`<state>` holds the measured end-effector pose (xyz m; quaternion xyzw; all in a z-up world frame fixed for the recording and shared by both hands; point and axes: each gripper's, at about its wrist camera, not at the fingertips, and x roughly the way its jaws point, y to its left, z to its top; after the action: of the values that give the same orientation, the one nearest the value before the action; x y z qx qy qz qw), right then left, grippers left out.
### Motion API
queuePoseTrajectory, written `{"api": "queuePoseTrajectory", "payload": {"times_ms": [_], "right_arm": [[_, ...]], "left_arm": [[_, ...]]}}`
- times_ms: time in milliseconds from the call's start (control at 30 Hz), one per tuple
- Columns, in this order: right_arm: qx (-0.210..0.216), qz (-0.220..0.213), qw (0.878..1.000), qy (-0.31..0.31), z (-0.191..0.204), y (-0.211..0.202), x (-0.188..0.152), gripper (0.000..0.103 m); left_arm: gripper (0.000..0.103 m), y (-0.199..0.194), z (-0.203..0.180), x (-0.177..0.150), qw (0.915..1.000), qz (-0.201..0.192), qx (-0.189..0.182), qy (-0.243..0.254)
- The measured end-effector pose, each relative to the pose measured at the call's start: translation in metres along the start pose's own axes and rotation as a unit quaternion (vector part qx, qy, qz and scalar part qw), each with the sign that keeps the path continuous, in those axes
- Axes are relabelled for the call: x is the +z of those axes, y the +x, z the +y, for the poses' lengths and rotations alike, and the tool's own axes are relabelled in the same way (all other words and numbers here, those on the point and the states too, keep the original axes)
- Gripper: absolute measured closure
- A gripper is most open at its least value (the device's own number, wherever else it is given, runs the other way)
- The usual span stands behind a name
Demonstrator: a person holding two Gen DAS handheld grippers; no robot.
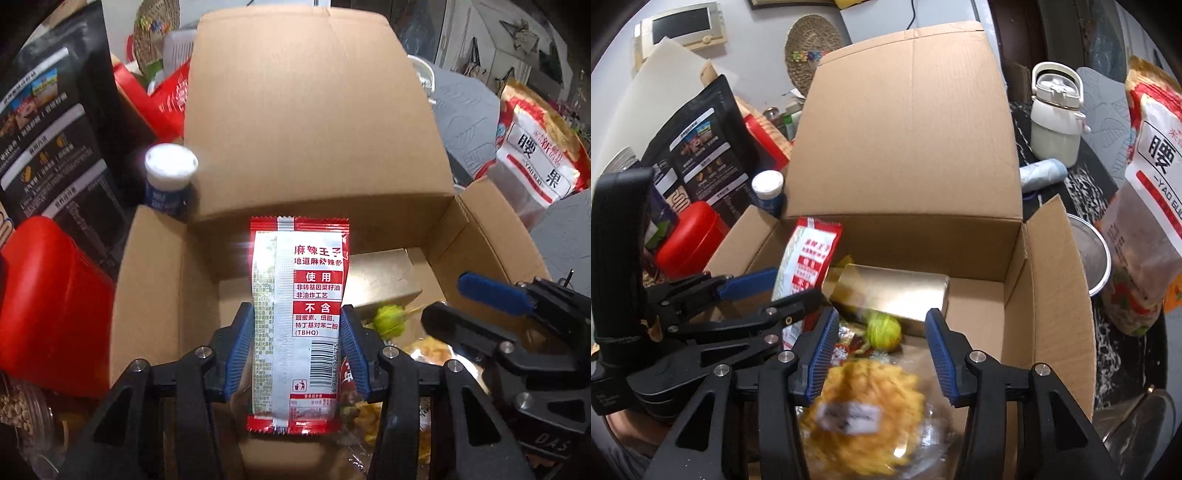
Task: Organize snacks
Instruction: 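Open both tools to drop the strip packet and lollipop into the box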
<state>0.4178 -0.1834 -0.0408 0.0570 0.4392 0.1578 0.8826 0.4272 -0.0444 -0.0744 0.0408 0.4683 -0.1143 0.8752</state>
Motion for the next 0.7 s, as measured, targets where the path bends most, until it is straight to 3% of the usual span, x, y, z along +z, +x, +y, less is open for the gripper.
{"api": "queuePoseTrajectory", "payload": {"times_ms": [167, 700], "right_arm": [[-0.003, -0.008, 1.0, 0.002, 0.0, -0.004, 0.0, 0.048], [-0.008, -0.033, 0.999, -0.005, 0.012, -0.04, 0.001, 0.048]], "left_arm": [[0.055, -0.001, -0.001, -0.001, 1.0, 0.002, 0.003, -0.003], [0.054, -0.055, -0.003, -0.002, 0.9979, -0.059, 0.028, -0.002]]}}
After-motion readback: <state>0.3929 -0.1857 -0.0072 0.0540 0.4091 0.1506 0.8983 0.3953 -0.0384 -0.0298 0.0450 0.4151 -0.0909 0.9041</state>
